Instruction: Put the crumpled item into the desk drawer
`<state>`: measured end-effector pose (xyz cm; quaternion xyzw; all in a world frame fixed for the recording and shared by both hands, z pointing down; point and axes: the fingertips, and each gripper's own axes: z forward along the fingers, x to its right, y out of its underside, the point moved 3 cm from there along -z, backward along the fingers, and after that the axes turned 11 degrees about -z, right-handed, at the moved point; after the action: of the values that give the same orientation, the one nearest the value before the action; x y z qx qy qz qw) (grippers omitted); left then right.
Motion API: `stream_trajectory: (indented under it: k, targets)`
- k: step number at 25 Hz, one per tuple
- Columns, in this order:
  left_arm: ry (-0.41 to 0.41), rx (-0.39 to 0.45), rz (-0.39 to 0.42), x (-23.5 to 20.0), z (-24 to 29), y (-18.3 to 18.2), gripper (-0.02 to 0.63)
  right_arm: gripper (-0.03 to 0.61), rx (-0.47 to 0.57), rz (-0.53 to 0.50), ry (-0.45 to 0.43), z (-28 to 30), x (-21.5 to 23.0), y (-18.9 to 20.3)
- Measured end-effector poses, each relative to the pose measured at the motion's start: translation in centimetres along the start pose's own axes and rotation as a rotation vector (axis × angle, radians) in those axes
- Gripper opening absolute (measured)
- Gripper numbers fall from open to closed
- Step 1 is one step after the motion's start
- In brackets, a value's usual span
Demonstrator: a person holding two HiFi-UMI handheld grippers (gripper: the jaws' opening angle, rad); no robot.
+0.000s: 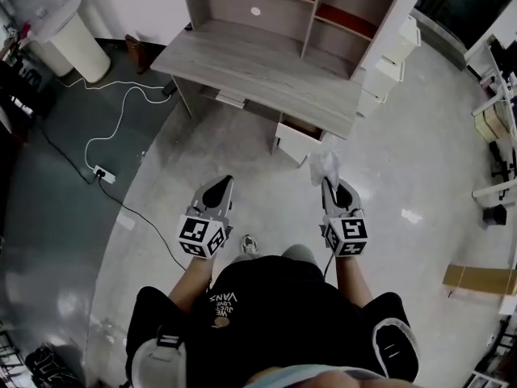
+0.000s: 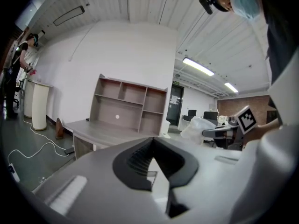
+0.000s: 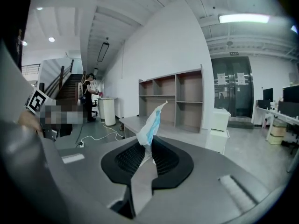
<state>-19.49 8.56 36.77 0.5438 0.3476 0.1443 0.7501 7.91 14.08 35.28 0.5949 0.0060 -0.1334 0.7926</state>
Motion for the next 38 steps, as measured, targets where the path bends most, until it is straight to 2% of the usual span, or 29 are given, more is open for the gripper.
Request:
stream_trajectory:
  k: [7,12,17,25,31,38]
  targets:
    - [0.028,-0.006,-0.021,-3.2,2.1,-0.4,0.052,0.046,-0.036,-0.012,0.035,2.5,-0.5,0.2]
    - [0.068,0.004,0.013,-4.2,4.4,0.2,0.052,0.046,-0.046,-0.019,0.021,5.4,0.0,0.6]
    - [0.041,-0.022,0.003,-5.3,7.0,1.4,0.052,0.046,-0.065,-0.077,0.003,8.5,1.4,1.2]
    - [-0.007,-0.104,0.009,-7.2,12.9,4.4,0.053,0.046,-0.157,-0.202,-0.034,13.7,4.2,3.8]
    - [0.001,-0.168,0.052,-8.6,17.1,6.6,0.054,0.046,-0.201,-0.254,-0.073,17.1,5.5,6.2]
    - [0.045,-0.214,0.06,-9.6,21.6,10.4,0.054,0.046,-0.23,-0.304,-0.125,20.5,6.3,8.5]
